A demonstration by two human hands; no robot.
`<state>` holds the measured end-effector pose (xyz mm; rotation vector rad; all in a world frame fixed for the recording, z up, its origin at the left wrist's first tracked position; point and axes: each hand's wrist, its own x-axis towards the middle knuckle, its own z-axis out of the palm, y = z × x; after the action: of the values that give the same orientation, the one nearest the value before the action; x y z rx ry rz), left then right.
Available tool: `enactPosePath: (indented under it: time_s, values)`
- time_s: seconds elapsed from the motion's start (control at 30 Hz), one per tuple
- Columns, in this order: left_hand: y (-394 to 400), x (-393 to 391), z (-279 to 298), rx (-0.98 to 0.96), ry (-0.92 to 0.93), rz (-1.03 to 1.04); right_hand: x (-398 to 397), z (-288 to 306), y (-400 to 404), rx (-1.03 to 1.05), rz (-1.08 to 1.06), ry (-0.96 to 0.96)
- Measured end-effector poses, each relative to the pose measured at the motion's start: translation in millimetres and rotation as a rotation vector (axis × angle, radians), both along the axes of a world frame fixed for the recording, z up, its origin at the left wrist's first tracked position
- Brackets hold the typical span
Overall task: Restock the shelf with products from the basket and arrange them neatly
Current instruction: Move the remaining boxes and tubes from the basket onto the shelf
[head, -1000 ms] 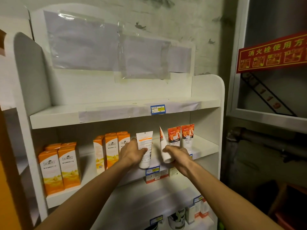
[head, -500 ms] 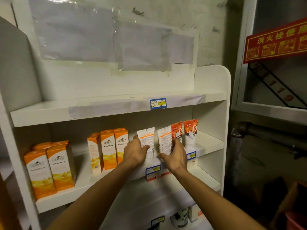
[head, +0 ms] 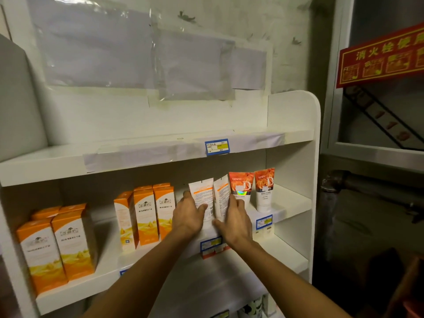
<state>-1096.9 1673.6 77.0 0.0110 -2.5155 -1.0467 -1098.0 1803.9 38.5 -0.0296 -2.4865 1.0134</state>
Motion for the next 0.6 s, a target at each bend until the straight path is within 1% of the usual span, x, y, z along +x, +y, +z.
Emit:
enactPosePath:
  time_s: [0.03, 0.1, 0.2, 0.27, 0.37, 0.47, 0.6]
  values:
    - [0.7, 2.9, 0.5, 0.004, 0.003, -0.002, 2.8, 0.6, 1.2, 0.064, -0.006, 0.000]
    - [0.9, 9.6, 2.3, -0.004, 0.019, 0.002, 7.5, 2.7, 4.5, 0.125, -0.015, 0.014]
    - [-1.4, 20.4, 7.3, -0.042, 0.034, 0.016, 15.6, 6.2, 7.4, 0.100, -0.032, 0.020]
    - [-1.8, 27.9, 7.5, -0.085, 0.034, -0.042, 23.0, 8.4, 9.4, 0.085, -0.041, 0.023]
    - [3.9, 40.5, 6.6, -0.125, -0.036, -0.083, 33.8, 11.5, 17.9, 0.096, -0.045, 0.039]
    - [10.6, 49.6, 6.2, -0.112, -0.073, -0.046, 47.1, 16.6, 33.8, 0.146, -0.045, 0.041]
    - [13.8, 56.1, 2.4, -0.047, -0.101, -0.043, 68.1, 15.9, 60.2, 0.267, -0.007, -0.055]
